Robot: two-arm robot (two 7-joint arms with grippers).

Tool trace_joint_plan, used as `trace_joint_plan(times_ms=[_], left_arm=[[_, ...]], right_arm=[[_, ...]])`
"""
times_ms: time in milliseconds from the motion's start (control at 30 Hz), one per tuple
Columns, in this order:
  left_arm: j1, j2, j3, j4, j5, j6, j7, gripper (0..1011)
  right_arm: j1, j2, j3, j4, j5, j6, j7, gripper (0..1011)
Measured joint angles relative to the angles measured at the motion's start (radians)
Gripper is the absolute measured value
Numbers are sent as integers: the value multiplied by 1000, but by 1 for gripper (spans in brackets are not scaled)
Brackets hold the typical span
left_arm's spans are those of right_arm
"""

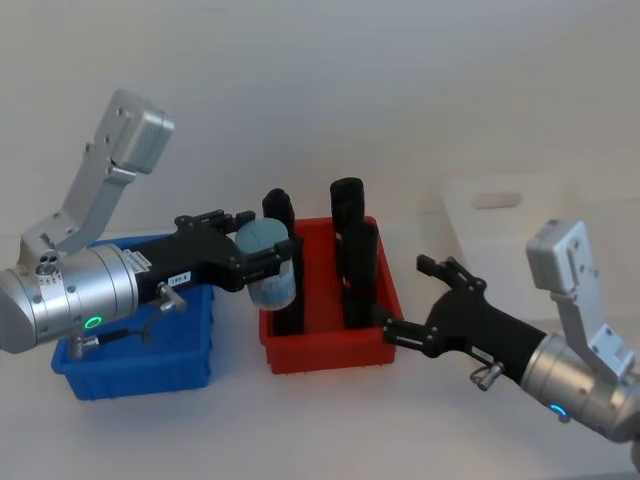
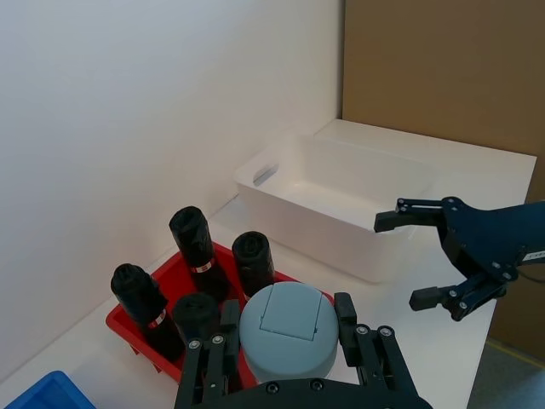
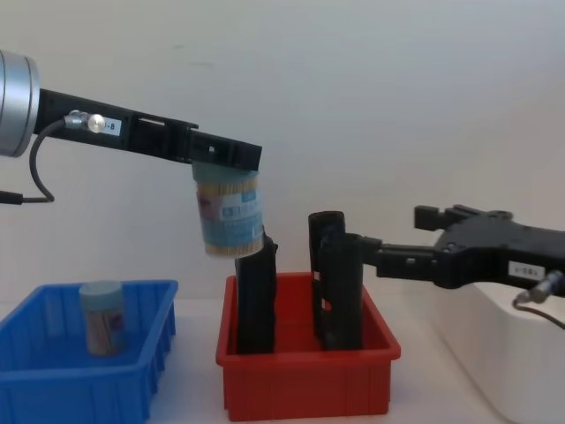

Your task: Pick the cotton swabs from the blue box and place them into the white box.

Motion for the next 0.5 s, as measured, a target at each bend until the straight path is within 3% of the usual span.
trace_joint_plan(times_ms=[300,500], left_arm=[[0,0,0,0,0,0,-1,669],[0,0,0,0,0,0,-1,669]], right_arm=[[103,-38,-18,111,-38,-19,137,1001],[153,-56,-26,169,-48,-30,196,1002]])
